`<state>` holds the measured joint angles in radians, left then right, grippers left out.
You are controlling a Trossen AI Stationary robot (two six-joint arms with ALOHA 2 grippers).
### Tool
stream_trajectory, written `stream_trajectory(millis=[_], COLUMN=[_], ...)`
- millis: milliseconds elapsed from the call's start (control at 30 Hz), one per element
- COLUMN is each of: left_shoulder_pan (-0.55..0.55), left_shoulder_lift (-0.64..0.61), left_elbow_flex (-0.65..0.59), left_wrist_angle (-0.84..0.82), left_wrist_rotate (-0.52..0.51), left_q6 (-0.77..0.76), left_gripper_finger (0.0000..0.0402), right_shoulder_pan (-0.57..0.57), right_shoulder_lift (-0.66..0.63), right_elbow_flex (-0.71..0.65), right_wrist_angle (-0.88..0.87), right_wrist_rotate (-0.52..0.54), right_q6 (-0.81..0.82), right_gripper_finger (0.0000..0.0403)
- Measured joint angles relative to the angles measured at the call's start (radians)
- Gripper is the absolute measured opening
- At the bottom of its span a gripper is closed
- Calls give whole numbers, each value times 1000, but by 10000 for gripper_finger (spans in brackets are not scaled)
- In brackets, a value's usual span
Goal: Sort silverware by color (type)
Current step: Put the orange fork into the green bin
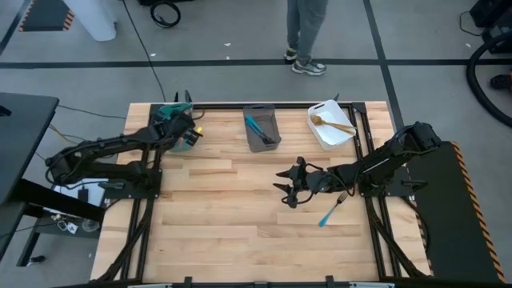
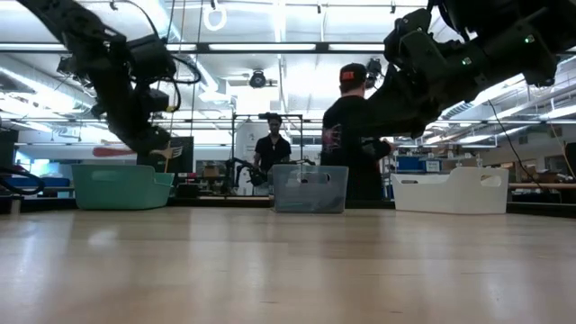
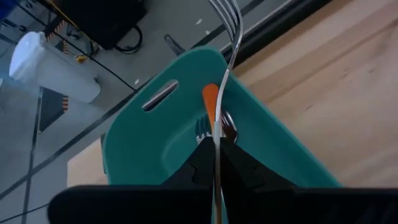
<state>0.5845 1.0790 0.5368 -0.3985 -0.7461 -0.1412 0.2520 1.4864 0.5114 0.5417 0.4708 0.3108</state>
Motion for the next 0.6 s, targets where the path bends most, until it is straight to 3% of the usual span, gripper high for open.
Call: stream_trajectory(millis=[267, 600], left_shoulder_pan=[35, 34], left_shoulder_lift=[-2, -15], left_elbow_flex=[-110, -122], left_wrist_angle=[153, 161], left_wrist_rotate=[15, 15], left_q6=[12, 10], left_gripper_finger=[20, 20], right_shoulder_pan=[11, 11], right_shoulder_lift=[0, 0], right_elbow_flex=[0, 0], right_wrist_angle=[1, 2], right_wrist_rotate=[1, 5], right_q6=[0, 3], right_gripper_finger=[191, 191])
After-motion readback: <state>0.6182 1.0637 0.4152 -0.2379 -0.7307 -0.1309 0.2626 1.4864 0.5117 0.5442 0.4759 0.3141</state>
